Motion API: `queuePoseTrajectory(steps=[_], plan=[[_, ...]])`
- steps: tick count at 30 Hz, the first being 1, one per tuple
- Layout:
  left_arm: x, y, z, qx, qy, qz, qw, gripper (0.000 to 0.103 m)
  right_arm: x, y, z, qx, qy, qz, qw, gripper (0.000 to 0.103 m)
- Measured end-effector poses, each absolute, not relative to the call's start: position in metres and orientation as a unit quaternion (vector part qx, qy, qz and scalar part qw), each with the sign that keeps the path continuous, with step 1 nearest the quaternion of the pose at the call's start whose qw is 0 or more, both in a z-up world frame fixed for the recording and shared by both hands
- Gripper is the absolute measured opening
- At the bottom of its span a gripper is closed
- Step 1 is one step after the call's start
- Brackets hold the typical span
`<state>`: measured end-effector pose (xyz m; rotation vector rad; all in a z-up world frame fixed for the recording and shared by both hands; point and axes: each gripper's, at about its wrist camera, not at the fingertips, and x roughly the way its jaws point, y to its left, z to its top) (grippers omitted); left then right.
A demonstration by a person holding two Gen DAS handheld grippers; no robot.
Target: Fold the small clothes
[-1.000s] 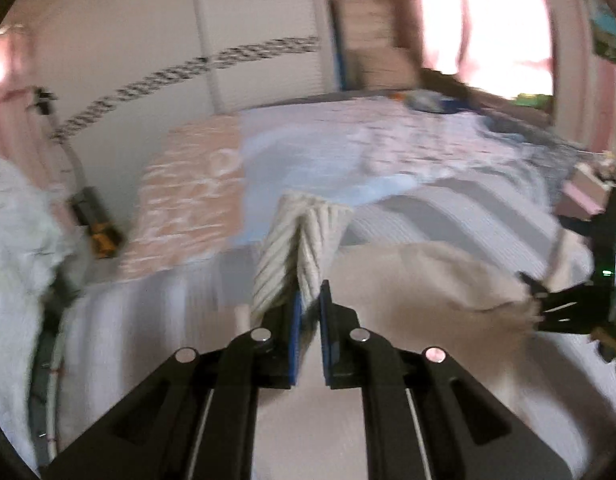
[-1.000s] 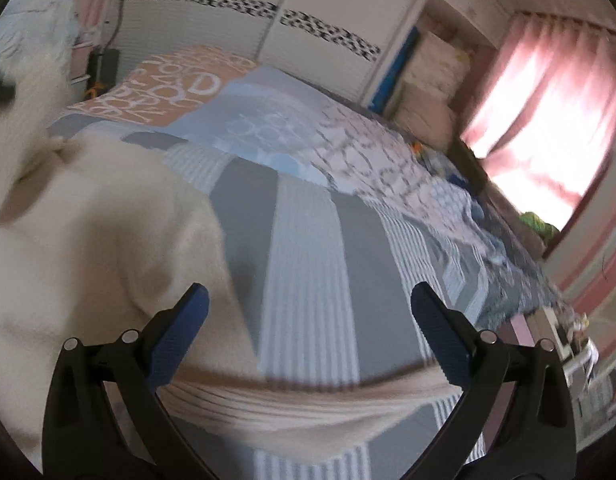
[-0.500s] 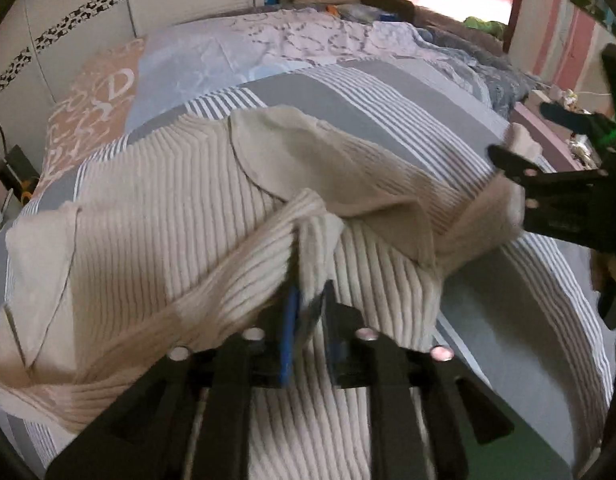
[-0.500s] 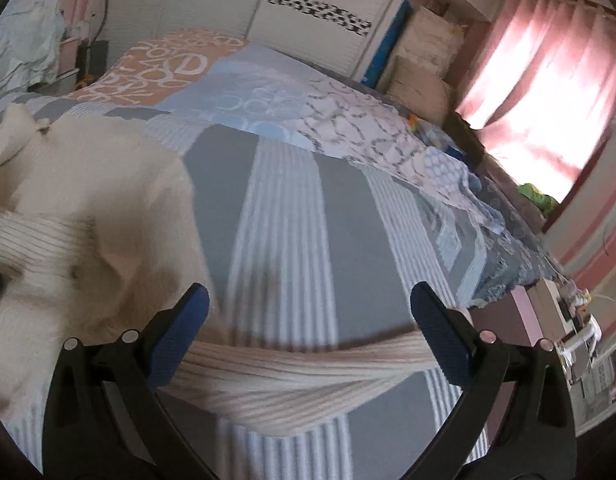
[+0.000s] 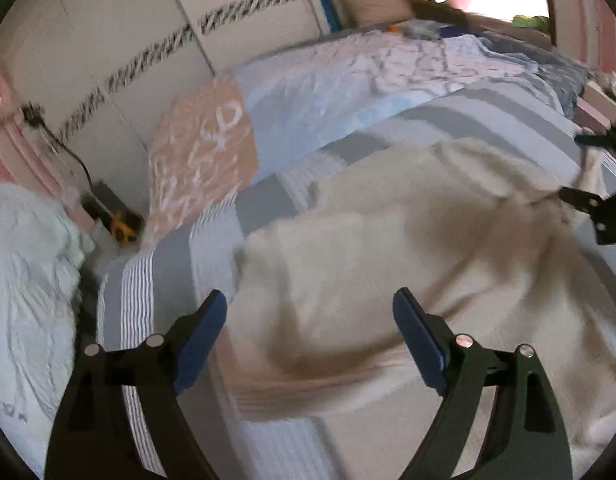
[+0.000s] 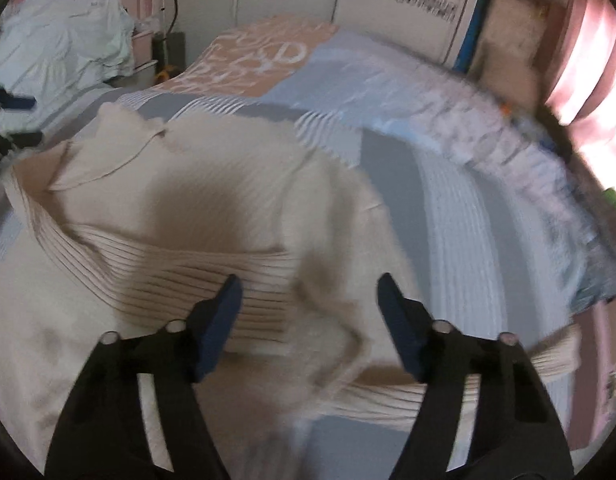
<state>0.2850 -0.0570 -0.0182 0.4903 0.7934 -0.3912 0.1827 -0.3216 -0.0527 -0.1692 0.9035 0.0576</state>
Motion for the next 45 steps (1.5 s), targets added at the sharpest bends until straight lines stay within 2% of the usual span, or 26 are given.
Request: queuePoseTrajectory(steps=[4,6,8,9,10,11,12,14,17,23,27,30,31,32,36,38,40,45], plan=[[0.325,-0.013,-0.051,0.236,0.414,-0.166,0.864,0.085,0.196,-0.311,-0.069,-0.067,0.465,0.047,0.882,0.062],[0.321,-0.002,-0.066,0.226,0.428,-0.186,0.855,0.085,0.2,-0.307,-0.079,-0.055,0.487,0.062,0.87,0.05],[0.31,0.004,-0.079,0.222,0.434,-0.216,0.846,0.085,0.2,-0.303,-0.085,-0.055,0.494,0.064,0.866,0.042],[0.305,0.007,-0.084,0.222,0.435,-0.226,0.843,0.082,0.199,-0.3,-0.083,-0.053,0.49,0.073,0.867,0.034],[0.302,0.01,-0.089,0.221,0.441,-0.238,0.837,0.067,0.198,-0.299,-0.081,-0.051,0.489,0.078,0.867,0.019],[0.299,0.011,-0.096,0.216,0.45,-0.252,0.829,0.058,0.196,-0.297,-0.079,-0.052,0.485,0.08,0.869,0.016],[0.296,0.013,-0.101,0.213,0.454,-0.26,0.825,0.054,0.195,-0.292,-0.076,-0.066,0.481,0.078,0.871,0.015],[0.294,0.017,-0.105,0.206,0.451,-0.27,0.825,0.037,0.188,-0.283,-0.071,-0.095,0.465,0.074,0.877,0.013],[0.298,0.024,-0.097,0.17,0.456,-0.275,0.829,0.02,0.177,-0.285,-0.051,-0.097,0.426,0.066,0.897,0.013],[0.316,0.038,-0.075,0.107,0.432,-0.246,0.861,0.016,0.175,-0.305,0.005,-0.101,0.325,0.005,0.94,0.013],[0.319,0.055,-0.045,0.005,0.359,-0.217,0.908,0.017,0.188,-0.321,-0.013,-0.116,0.327,-0.044,0.937,0.013],[0.318,0.032,-0.049,0.045,0.34,-0.171,0.924,0.033,0.209,-0.353,-0.061,-0.075,0.419,-0.036,0.904,0.016],[0.321,0.021,-0.058,0.074,0.349,-0.146,0.923,0.063,0.21,-0.361,-0.07,-0.068,0.436,-0.039,0.897,0.022],[0.324,0.015,-0.064,0.086,0.361,-0.146,0.917,0.075,0.207,-0.37,-0.076,-0.062,0.449,-0.043,0.89,0.032],[0.319,0.02,-0.072,0.086,0.389,-0.168,0.902,0.075,0.188,-0.39,-0.053,-0.037,0.426,-0.052,0.903,0.038],[0.314,0.031,-0.063,0.089,0.383,-0.165,0.905,0.081,0.181,-0.395,-0.039,-0.028,0.412,-0.056,0.909,0.044],[0.314,0.039,-0.057,0.092,0.382,-0.157,0.906,0.083,0.18,-0.396,-0.034,-0.02,0.407,-0.051,0.912,0.046],[0.342,0.043,-0.064,0.083,0.43,-0.168,0.883,0.083,0.187,-0.374,-0.044,-0.046,0.422,-0.049,0.904,0.047]])
